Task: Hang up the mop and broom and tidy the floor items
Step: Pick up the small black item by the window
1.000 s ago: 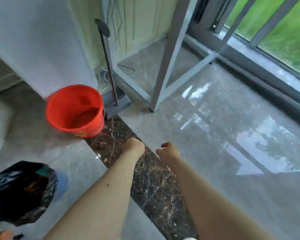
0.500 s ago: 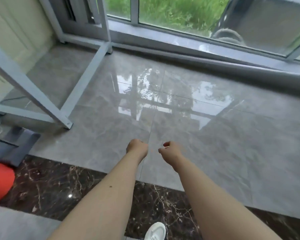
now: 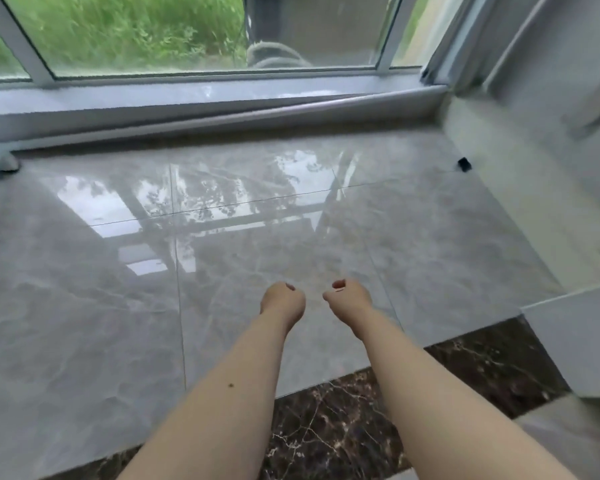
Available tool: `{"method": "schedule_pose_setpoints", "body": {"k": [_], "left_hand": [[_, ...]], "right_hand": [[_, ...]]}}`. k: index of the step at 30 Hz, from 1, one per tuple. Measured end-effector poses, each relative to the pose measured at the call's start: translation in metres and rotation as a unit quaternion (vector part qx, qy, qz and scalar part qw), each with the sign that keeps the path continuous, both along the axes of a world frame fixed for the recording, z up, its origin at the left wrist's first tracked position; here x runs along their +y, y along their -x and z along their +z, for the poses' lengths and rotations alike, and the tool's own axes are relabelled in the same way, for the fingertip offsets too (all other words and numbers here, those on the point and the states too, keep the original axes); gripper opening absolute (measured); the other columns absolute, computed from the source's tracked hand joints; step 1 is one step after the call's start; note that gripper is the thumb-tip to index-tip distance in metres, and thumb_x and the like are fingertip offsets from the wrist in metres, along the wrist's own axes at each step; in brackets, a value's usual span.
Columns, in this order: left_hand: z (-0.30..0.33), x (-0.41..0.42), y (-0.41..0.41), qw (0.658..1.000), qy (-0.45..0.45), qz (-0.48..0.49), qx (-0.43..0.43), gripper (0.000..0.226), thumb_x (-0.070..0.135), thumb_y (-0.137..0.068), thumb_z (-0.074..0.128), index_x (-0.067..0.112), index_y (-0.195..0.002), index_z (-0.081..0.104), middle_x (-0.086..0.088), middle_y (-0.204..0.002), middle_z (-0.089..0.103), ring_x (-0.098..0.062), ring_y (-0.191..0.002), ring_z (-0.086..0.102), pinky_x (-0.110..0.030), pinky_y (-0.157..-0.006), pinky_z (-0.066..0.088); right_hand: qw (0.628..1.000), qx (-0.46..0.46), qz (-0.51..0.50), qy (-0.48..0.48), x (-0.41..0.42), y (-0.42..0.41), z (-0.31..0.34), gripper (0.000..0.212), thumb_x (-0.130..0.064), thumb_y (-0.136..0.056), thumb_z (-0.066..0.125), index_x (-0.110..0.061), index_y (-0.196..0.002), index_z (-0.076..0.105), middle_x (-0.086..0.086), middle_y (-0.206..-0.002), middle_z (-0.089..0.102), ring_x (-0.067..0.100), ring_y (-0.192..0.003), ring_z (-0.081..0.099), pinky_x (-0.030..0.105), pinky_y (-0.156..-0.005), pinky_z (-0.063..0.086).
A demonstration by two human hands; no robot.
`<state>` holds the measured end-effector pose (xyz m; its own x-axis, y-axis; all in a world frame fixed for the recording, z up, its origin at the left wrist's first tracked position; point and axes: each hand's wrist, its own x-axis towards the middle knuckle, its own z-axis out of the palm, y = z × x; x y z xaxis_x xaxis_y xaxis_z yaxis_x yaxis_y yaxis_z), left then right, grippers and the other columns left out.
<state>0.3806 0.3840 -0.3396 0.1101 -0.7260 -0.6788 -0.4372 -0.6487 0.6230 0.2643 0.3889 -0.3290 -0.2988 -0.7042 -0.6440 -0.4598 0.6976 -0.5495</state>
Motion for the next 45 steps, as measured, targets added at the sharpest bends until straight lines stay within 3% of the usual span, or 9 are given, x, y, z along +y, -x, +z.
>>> {"method": "schedule_pose_setpoints", "body": {"k": [4,8,11,15,23,30,38,42,45], "left_hand": [[-0.006,-0.04,0.059,0.999,0.008,-0.046,0.007,0.022,0.007,-0.086,0.043,0.001,-0.083,0.064,-0.027,-0.102,0.065,-0.037,-0.097,0.063,-0.041,-0.087,0.052],[-0.014,-0.081,0.109,0.996,0.016,-0.09,0.011,0.029,0.003,-0.087,0.042,0.012,-0.061,0.05,-0.012,-0.073,0.055,-0.025,-0.081,0.052,-0.036,-0.078,0.05],[-0.021,-0.109,0.138,0.992,0.008,-0.128,0.015,0.025,0.001,-0.09,0.038,0.008,-0.077,0.058,-0.019,-0.091,0.058,-0.028,-0.086,0.056,-0.039,-0.085,0.051],[-0.029,-0.149,0.17,0.987,-0.01,-0.161,0.02,0.026,0.002,-0.09,0.037,0.002,-0.1,0.061,-0.023,-0.101,0.061,-0.034,-0.091,0.061,-0.029,-0.068,0.038],[-0.028,-0.223,0.237,0.978,0.004,-0.209,0.003,0.032,0.004,-0.089,0.036,0.002,-0.106,0.062,-0.023,-0.107,0.064,-0.033,-0.087,0.059,-0.035,-0.07,0.045],[-0.029,-0.278,0.33,0.969,0.005,-0.247,0.012,0.019,0.005,-0.086,0.037,0.01,-0.086,0.055,-0.01,-0.076,0.052,-0.027,-0.073,0.048,-0.03,-0.065,0.038],[-0.03,-0.351,0.472,0.975,0.016,-0.219,0.02,0.034,0.006,-0.087,0.039,-0.008,-0.11,0.061,-0.025,-0.09,0.062,-0.037,-0.083,0.062,-0.035,-0.064,0.047],[-0.036,-0.375,0.543,0.974,0.009,-0.224,0.034,0.02,0.004,-0.087,0.039,0.002,-0.082,0.058,-0.011,-0.076,0.052,-0.023,-0.066,0.047,-0.025,-0.057,0.036],[-0.046,-0.395,0.585,0.972,0.013,-0.232,0.021,0.018,0.006,-0.088,0.04,0.009,-0.082,0.057,-0.009,-0.083,0.055,-0.024,-0.075,0.05,-0.026,-0.062,0.039]], "right_hand": [[0.998,-0.011,-0.063,0.008,-0.021,0.06,-0.006,0.044,-0.015,-0.089,0.054,-0.004,-0.131,0.047,0.016,-0.133,0.053,0.031,-0.12,0.054,0.034,-0.097,0.045],[0.994,0.001,-0.11,0.017,-0.041,0.111,-0.016,0.023,-0.012,-0.086,0.052,-0.006,-0.107,0.058,0.016,-0.11,0.062,0.027,-0.096,0.058,0.029,-0.076,0.044],[0.99,0.001,-0.139,0.017,-0.062,0.138,-0.023,0.011,-0.01,-0.085,0.051,-0.011,-0.094,0.057,0.01,-0.096,0.059,0.025,-0.087,0.056,0.028,-0.07,0.044],[0.988,-0.006,-0.157,0.008,-0.096,0.169,-0.025,0.01,-0.011,-0.086,0.051,-0.009,-0.094,0.057,0.008,-0.095,0.058,0.024,-0.088,0.057,0.028,-0.069,0.044],[0.978,-0.005,-0.209,0.011,-0.154,0.239,-0.031,0.025,-0.01,-0.086,0.052,0.008,-0.103,0.06,0.009,-0.088,0.053,0.02,-0.079,0.05,0.028,-0.063,0.039],[0.966,-0.002,-0.257,0.019,-0.197,0.327,-0.037,0.008,-0.01,-0.088,0.05,-0.012,-0.083,0.057,0.01,-0.091,0.058,0.023,-0.083,0.053,0.026,-0.06,0.041],[0.958,-0.014,-0.284,0.032,-0.269,0.454,-0.04,0.004,-0.011,-0.087,0.051,-0.013,-0.088,0.053,0.009,-0.097,0.058,0.024,-0.088,0.057,0.028,-0.069,0.042],[0.962,-0.017,-0.271,0.03,-0.299,0.521,-0.041,0.005,-0.012,-0.086,0.051,-0.014,-0.09,0.053,0.01,-0.099,0.059,0.023,-0.086,0.056,0.023,-0.061,0.042],[0.96,-0.026,-0.276,0.025,-0.323,0.56,-0.044,0.012,-0.012,-0.085,0.051,-0.012,-0.097,0.055,0.011,-0.103,0.06,0.022,-0.085,0.055,0.024,-0.064,0.042]]}}
